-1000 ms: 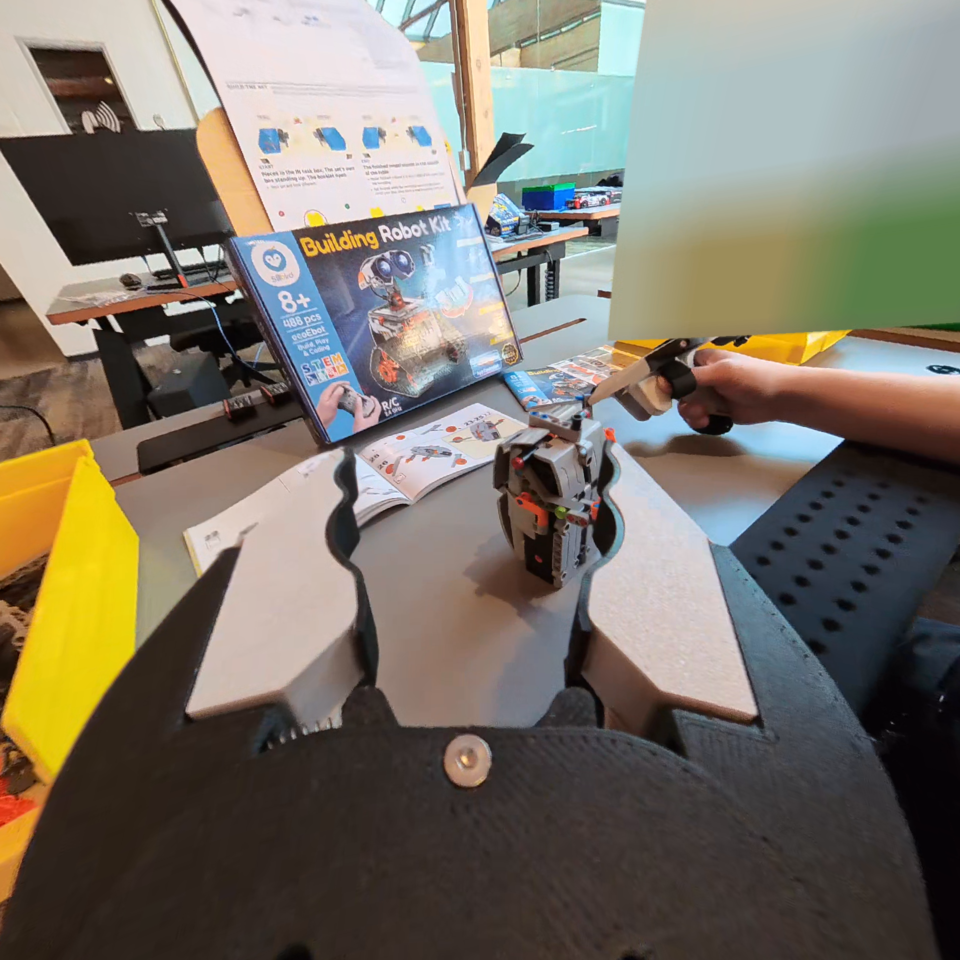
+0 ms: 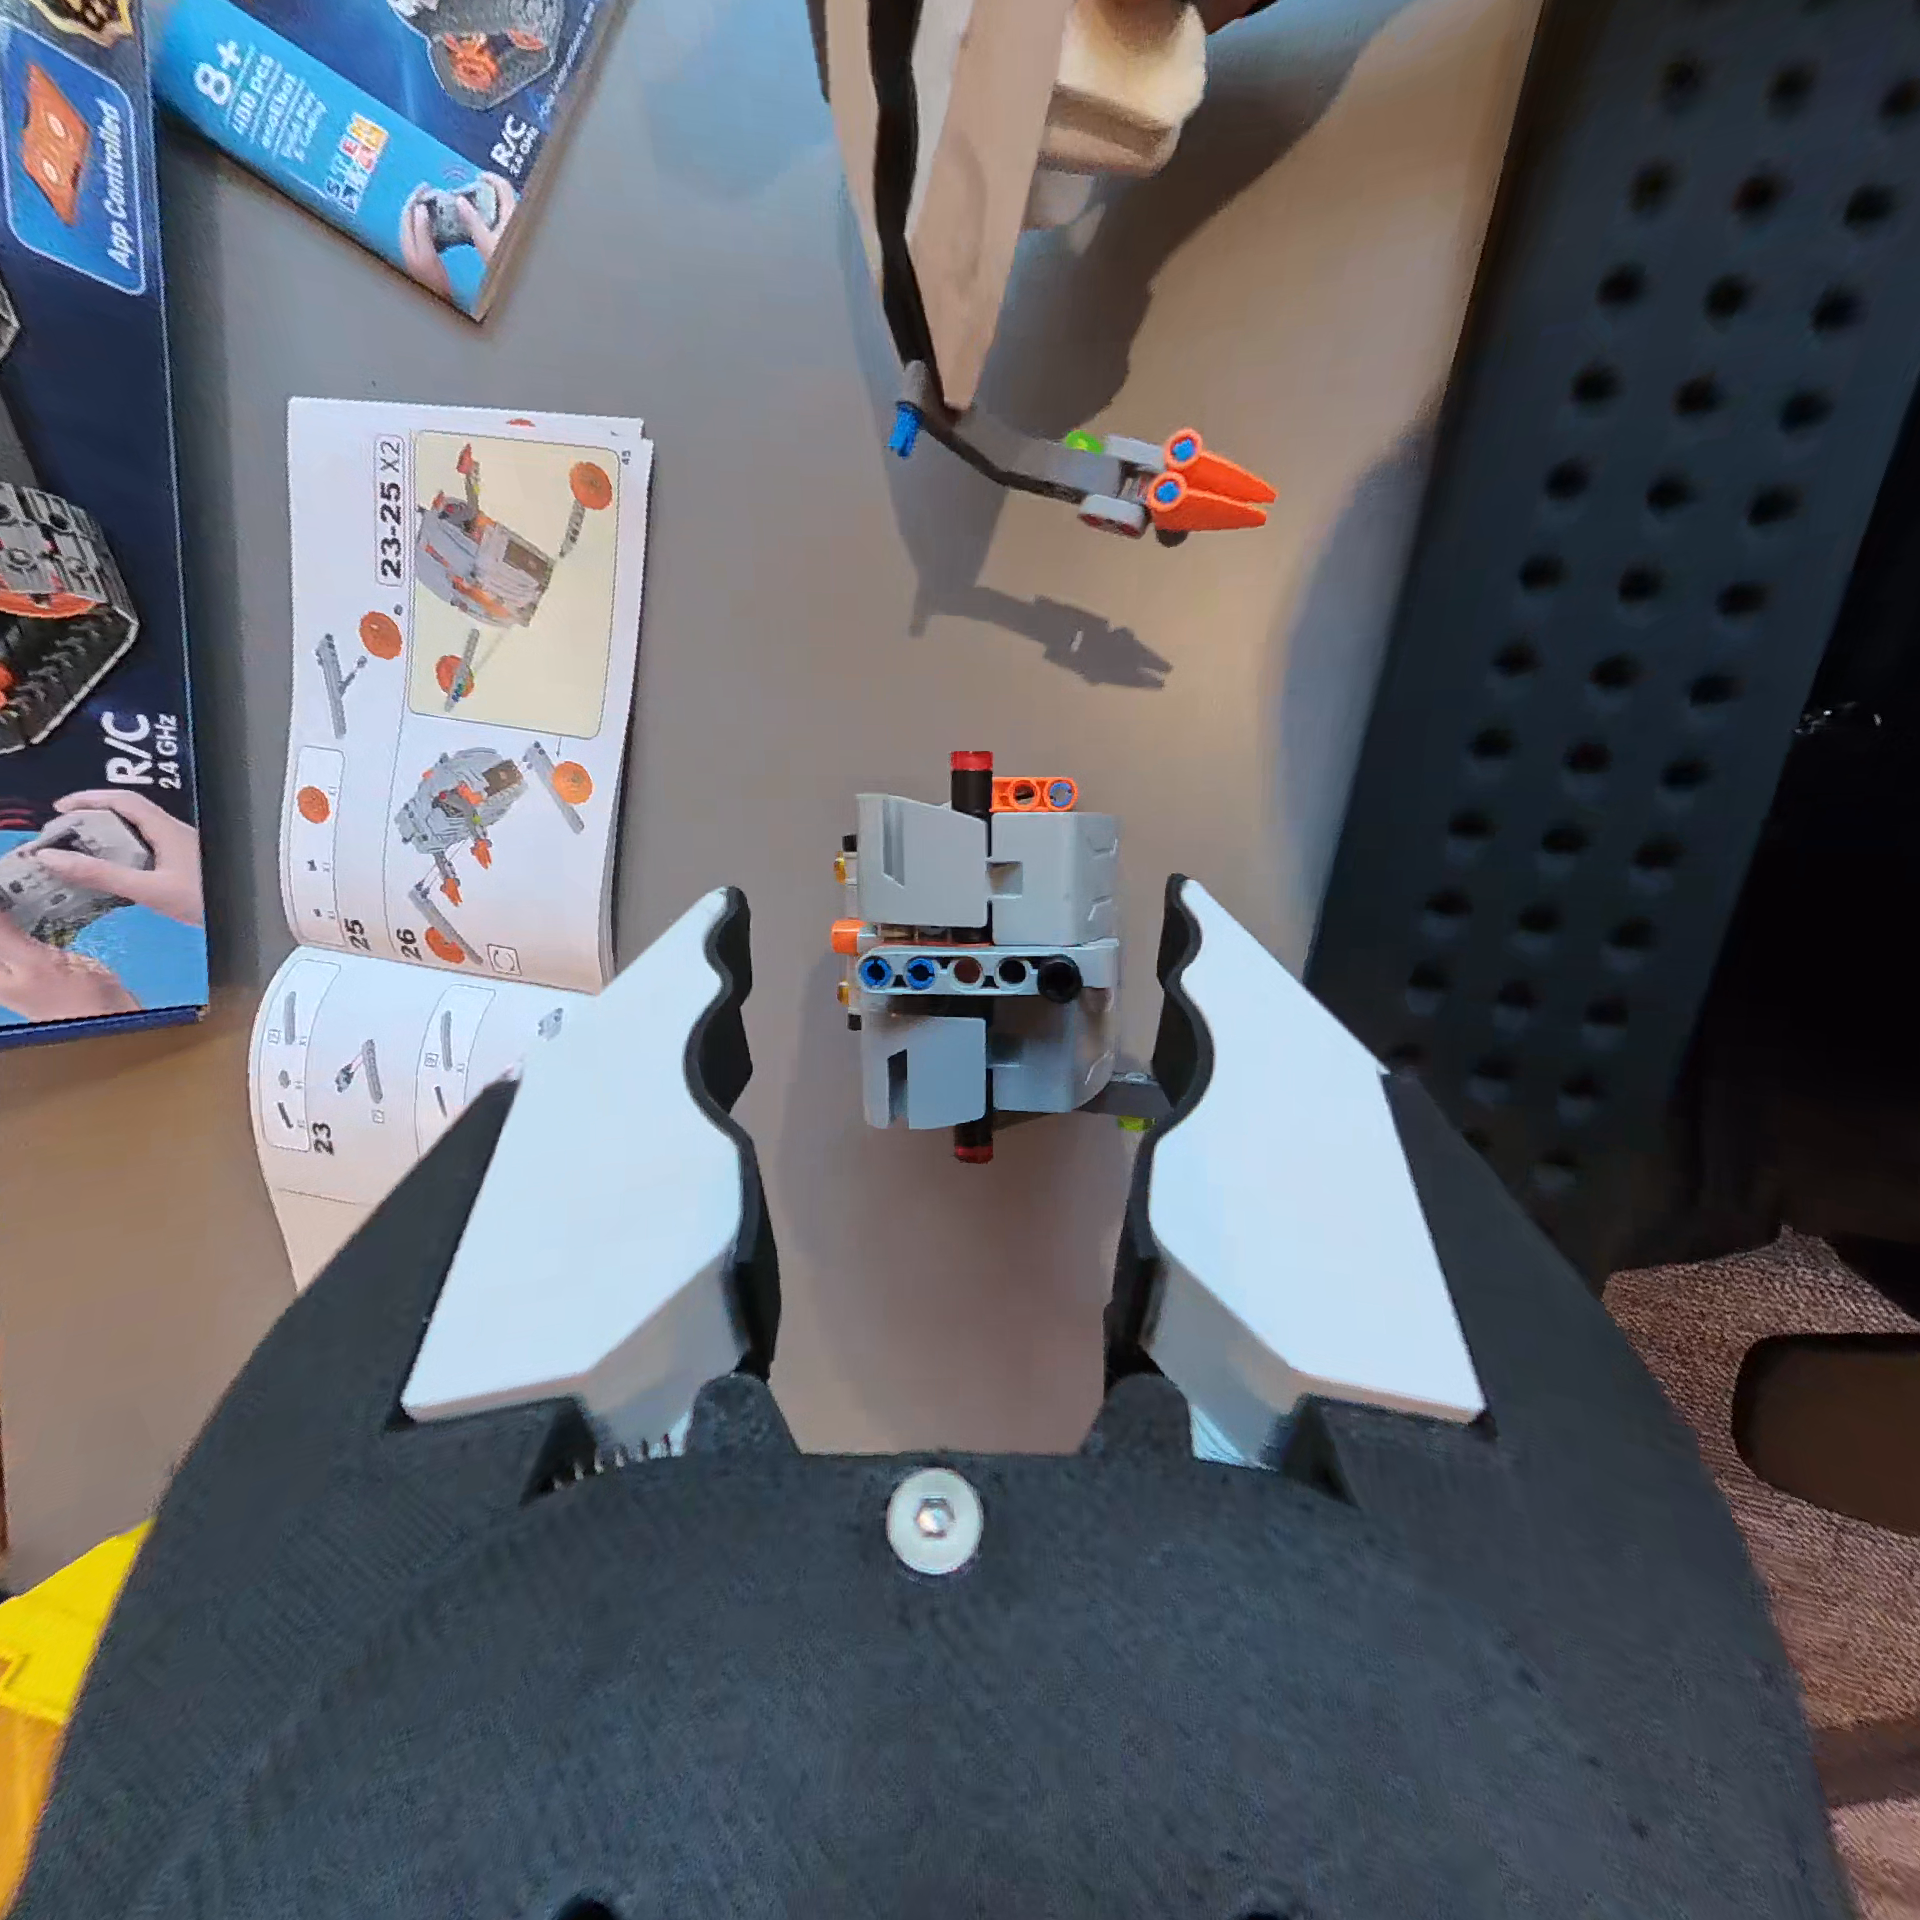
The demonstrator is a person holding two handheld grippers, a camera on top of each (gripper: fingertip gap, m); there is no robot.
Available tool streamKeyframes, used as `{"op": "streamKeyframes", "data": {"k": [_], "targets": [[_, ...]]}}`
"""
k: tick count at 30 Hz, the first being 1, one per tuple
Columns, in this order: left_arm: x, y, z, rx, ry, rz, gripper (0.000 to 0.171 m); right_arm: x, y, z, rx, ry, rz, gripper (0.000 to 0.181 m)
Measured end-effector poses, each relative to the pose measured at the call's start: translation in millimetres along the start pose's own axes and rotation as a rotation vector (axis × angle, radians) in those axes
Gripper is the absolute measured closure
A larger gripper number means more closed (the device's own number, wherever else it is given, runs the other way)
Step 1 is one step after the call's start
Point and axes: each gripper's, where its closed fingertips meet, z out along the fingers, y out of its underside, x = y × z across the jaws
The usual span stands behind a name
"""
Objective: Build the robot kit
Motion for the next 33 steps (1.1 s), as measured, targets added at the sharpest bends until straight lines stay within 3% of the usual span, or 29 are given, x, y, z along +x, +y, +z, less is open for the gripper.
{"op": "streamKeyframes", "data": {"k": [11, 17, 19, 28, 33], "targets": [[6, 5, 11, 0.012, 0.052, -0.028, 0.113, 2, -5, -3, 0.027, 0.014, 0.011, 0.175], [6, 15, 19, -0.018, 0.061, -0.031, 0.107, 2, -5, -4, 0.029, 0.015, 0.014, 0.175], [7, 14, 19, 0.008, 0.061, -0.036, 0.115, 3, -5, -3, 0.029, 0.011, 0.023, 0.175], [5, 21, 14, 0.140, 0.035, -0.085, 0.115, 5, 0, 0, 0.009, 0.012, 0.028, 0.175], [3, 30, 10, 0.151, 0.025, -0.096, 0.115, 10, 2, 1, 0.002, 0.028, 0.036, 0.175]]}}
